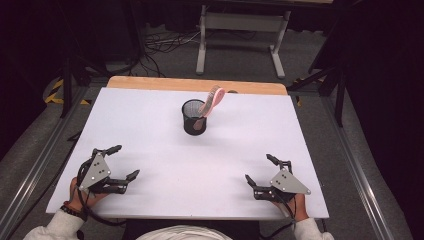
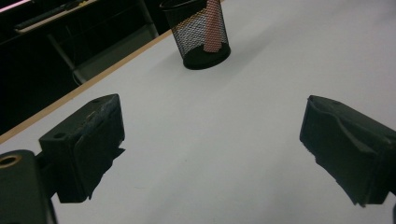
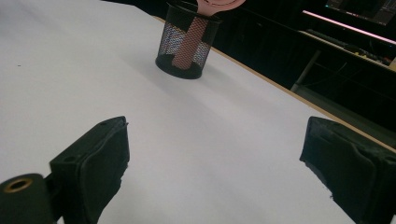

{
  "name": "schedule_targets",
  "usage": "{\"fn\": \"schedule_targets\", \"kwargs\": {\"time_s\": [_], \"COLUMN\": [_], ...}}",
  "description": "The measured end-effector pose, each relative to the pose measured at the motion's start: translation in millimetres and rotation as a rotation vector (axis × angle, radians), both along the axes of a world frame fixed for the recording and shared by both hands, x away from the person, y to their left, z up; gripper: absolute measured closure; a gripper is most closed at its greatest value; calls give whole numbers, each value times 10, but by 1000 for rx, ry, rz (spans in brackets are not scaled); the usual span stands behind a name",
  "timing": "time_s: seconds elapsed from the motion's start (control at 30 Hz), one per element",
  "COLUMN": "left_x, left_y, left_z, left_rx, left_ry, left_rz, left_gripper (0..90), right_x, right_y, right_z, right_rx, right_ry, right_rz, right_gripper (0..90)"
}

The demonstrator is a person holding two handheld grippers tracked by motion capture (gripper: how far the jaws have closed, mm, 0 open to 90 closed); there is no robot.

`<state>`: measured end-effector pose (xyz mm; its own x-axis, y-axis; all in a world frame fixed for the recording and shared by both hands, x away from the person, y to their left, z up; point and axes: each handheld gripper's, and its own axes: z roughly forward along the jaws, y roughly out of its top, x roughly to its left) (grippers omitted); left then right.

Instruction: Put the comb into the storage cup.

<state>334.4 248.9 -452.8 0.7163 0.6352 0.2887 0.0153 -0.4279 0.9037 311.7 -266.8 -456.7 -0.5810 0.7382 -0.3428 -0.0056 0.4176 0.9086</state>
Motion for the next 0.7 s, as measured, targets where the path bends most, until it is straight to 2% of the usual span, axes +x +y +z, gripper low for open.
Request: {"fn": "schedule_targets", "kwargs": {"time_s": [0.07,0.13,0.2,0.3,0.53,0.7], "left_x": [0,0,-5,-5,-11,-19], "left_y": [-5,-2,6,5,-6,-1], "left_z": [-5,-9,-9,-8,-10,-12], "left_rx": [2,5,2,-1,6,4], "left_ry": [-2,0,2,3,5,8], "left_rz": [0,2,3,2,-12,-23], "left_gripper": [76,76,75,76,76,76], "right_x": [-1,18,22,7,-22,-32], "right_y": [-24,-32,-17,-17,-113,-100], "right_z": [-3,-2,-9,15,117,139], "right_rx": [2,16,-2,-2,78,73], "right_ry": [-11,0,0,-21,-48,-45], "right_rz": [-9,-9,-14,-15,-18,-21], "right_gripper": [90,90,87,87,85,85]}}
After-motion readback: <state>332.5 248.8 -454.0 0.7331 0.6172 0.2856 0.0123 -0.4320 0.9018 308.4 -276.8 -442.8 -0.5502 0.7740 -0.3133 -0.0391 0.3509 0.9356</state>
